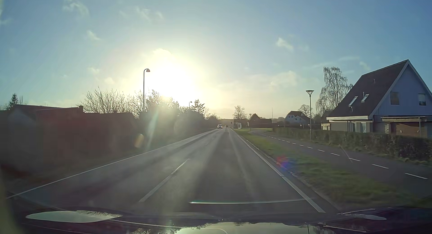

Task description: Follow the waypoints while adhering to traffic rules and regulations

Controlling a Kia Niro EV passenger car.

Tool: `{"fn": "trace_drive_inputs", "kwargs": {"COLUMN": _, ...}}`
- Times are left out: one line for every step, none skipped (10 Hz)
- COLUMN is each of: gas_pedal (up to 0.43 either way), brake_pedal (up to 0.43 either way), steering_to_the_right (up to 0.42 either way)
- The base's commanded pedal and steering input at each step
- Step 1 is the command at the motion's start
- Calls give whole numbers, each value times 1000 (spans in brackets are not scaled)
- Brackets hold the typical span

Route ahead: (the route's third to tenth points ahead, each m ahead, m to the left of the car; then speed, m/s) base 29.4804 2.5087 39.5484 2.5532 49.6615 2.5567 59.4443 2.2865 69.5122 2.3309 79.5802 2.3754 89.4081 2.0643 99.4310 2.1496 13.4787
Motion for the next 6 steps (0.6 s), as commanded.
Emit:
{"fn": "trace_drive_inputs", "kwargs": {"gas_pedal": 118, "brake_pedal": 0, "steering_to_the_right": 1}}
{"fn": "trace_drive_inputs", "kwargs": {"gas_pedal": 118, "brake_pedal": 0, "steering_to_the_right": 1}}
{"fn": "trace_drive_inputs", "kwargs": {"gas_pedal": 118, "brake_pedal": 0, "steering_to_the_right": 1}}
{"fn": "trace_drive_inputs", "kwargs": {"gas_pedal": 118, "brake_pedal": 0, "steering_to_the_right": 1}}
{"fn": "trace_drive_inputs", "kwargs": {"gas_pedal": 118, "brake_pedal": 0, "steering_to_the_right": 1}}
{"fn": "trace_drive_inputs", "kwargs": {"gas_pedal": 118, "brake_pedal": 0, "steering_to_the_right": 1}}
